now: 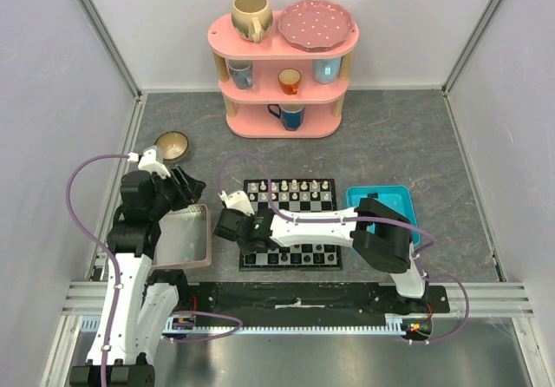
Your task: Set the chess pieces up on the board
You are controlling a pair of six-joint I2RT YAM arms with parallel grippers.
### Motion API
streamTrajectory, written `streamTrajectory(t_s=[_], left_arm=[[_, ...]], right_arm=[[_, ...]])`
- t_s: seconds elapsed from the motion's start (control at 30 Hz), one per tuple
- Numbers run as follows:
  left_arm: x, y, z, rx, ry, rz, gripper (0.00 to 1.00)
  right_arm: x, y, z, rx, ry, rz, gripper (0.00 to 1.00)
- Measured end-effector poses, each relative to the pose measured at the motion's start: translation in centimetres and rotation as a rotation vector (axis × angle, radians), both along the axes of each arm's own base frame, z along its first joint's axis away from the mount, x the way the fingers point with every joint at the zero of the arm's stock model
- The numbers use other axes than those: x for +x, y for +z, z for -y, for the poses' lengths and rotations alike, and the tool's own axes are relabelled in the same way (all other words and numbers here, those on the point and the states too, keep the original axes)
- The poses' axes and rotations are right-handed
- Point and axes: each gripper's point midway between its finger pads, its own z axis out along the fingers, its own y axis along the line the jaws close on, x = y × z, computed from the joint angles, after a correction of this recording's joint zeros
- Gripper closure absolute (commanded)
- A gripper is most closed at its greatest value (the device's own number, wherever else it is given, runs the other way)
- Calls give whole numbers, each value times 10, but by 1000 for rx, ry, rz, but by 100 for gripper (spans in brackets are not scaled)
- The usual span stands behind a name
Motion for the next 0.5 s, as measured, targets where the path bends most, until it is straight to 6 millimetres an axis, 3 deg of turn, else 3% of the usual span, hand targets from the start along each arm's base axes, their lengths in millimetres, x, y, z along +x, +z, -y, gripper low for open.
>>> streamTrajectory(t_s=[0.13, 0.27, 0.37, 0.5], left_arm=[[0, 0, 0, 0, 0, 0, 40], [0, 0, 0, 0, 0, 1, 39], [0, 1, 0, 0, 0, 2, 38], [0, 1, 0, 0, -1, 3, 38]], right_arm=[[5, 8, 1, 13, -12, 13, 70], [15, 40, 6, 83, -39, 37, 69], [32, 77, 29, 157, -91, 64, 68], [72, 117, 94, 246, -247, 118, 66]])
